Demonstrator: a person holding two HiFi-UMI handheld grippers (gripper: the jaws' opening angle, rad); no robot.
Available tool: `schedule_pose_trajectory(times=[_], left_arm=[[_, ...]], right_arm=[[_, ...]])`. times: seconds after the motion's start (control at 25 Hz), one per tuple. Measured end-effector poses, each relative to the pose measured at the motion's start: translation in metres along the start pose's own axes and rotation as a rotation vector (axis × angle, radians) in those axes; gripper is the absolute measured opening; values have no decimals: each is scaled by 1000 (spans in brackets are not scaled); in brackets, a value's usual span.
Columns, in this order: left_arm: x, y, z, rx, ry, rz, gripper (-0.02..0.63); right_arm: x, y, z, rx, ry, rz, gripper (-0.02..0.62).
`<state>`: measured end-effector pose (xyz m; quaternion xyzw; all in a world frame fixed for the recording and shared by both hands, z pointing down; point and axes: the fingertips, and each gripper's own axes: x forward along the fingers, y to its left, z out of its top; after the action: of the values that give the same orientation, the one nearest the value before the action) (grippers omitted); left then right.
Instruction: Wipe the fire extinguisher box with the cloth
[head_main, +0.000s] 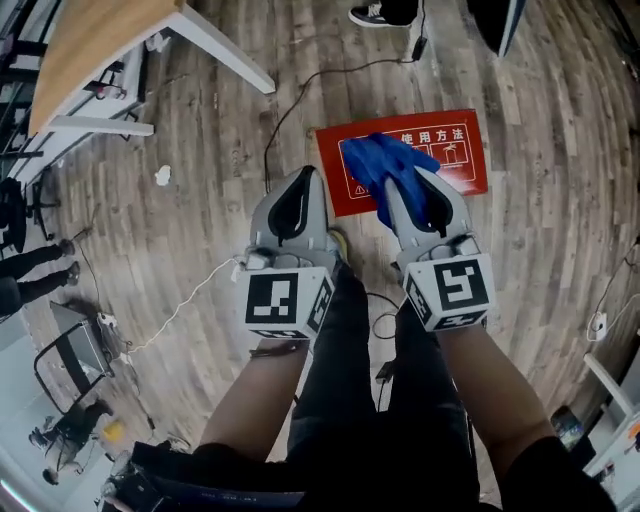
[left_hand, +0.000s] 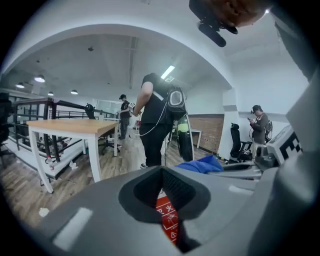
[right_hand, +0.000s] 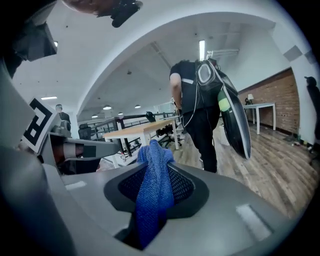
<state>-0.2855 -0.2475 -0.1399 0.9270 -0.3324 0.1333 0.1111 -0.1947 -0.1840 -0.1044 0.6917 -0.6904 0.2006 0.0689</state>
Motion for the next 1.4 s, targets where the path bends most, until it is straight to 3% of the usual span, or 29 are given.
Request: schedule_pose_trajectory(times=[0.16,0.36,0.6,0.8,1.0,1.2,1.4], left_arm=[[55,39,-49,-40,60,-31,0],[74,66,-88,-64,136,-68,0],[78,78,-119,-65,194,-50,0],[94,63,-129,-95,198,-16,0],[117,24,-130,-128,181,-5,0],[151,-47,-126,-112,174,-77,0],[182,-116,-125,-98,184,-148,0]], right_arm=[[72,4,-54,18,89,-41,115],[119,24,-84,23,147,-35,115],[140,32,-110,44,185,6,115],[137,4,-114,31,200,28,115],[105,-66,-114,14,207,-34,115],[64,-156,-114,23,201,-148,115],[29,-219,-118,50,198,-227,115]])
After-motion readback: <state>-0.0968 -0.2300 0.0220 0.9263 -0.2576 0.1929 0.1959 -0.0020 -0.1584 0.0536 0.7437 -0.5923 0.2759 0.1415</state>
